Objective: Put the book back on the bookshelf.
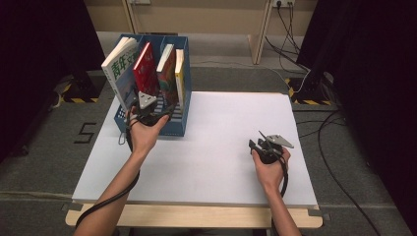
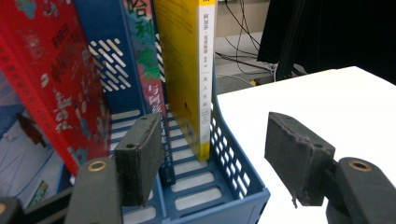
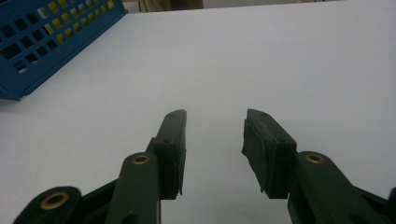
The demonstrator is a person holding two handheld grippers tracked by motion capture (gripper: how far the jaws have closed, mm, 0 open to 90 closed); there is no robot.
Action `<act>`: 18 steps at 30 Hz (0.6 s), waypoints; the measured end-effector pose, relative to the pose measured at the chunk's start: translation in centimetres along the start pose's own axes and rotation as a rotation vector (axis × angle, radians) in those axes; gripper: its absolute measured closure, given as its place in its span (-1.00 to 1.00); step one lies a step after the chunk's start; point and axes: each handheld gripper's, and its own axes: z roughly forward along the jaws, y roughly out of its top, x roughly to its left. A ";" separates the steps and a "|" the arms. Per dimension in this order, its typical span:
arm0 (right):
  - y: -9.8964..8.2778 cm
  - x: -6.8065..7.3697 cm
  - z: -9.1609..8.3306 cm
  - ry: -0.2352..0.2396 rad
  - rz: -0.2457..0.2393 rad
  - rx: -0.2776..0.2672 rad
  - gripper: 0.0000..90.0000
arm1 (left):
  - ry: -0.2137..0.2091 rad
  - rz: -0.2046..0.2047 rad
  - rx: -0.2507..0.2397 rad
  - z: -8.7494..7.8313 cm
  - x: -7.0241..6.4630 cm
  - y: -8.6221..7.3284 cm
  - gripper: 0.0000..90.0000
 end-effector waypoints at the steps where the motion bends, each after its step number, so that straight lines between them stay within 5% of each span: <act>1: 0.0 0.0 0.0 0.000 0.001 0.002 0.32 | 0.001 -0.004 0.000 -0.4 0.2 -0.4 -0.21; 18: -0.1 0.1 0.0 0.000 0.000 0.000 0.31 | 0.011 -0.025 0.019 -2.6 1.4 -3.8 -0.21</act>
